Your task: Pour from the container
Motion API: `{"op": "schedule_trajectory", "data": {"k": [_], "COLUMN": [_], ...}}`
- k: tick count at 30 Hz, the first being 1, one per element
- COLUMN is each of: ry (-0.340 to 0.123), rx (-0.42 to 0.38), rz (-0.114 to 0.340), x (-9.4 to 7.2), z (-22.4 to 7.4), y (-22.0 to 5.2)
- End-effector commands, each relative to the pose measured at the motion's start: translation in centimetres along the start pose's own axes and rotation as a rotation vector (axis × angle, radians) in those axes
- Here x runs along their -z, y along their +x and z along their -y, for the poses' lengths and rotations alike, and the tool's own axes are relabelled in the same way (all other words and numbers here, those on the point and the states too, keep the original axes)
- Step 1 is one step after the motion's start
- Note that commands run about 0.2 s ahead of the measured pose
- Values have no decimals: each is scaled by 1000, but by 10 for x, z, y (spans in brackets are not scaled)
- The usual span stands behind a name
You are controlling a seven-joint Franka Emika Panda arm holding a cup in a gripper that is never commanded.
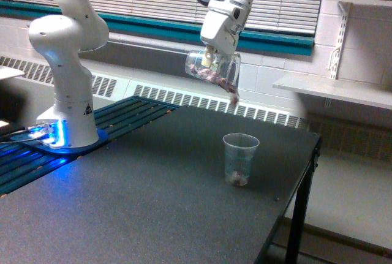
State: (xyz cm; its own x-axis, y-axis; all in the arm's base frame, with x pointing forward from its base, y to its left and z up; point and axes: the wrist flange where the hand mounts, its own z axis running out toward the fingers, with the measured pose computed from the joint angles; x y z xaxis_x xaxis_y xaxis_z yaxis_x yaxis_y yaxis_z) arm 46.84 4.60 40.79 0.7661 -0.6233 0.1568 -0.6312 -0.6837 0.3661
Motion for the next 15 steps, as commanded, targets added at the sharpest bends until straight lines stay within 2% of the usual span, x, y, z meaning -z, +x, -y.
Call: {"op": "schedule_trajectory", "data": {"k": [1,15], "ry": [-10,-25], "rx": [14,26], "rz": [-11,-12], "x": [5,11], "z": [2,2], "y": [-1,0]}}
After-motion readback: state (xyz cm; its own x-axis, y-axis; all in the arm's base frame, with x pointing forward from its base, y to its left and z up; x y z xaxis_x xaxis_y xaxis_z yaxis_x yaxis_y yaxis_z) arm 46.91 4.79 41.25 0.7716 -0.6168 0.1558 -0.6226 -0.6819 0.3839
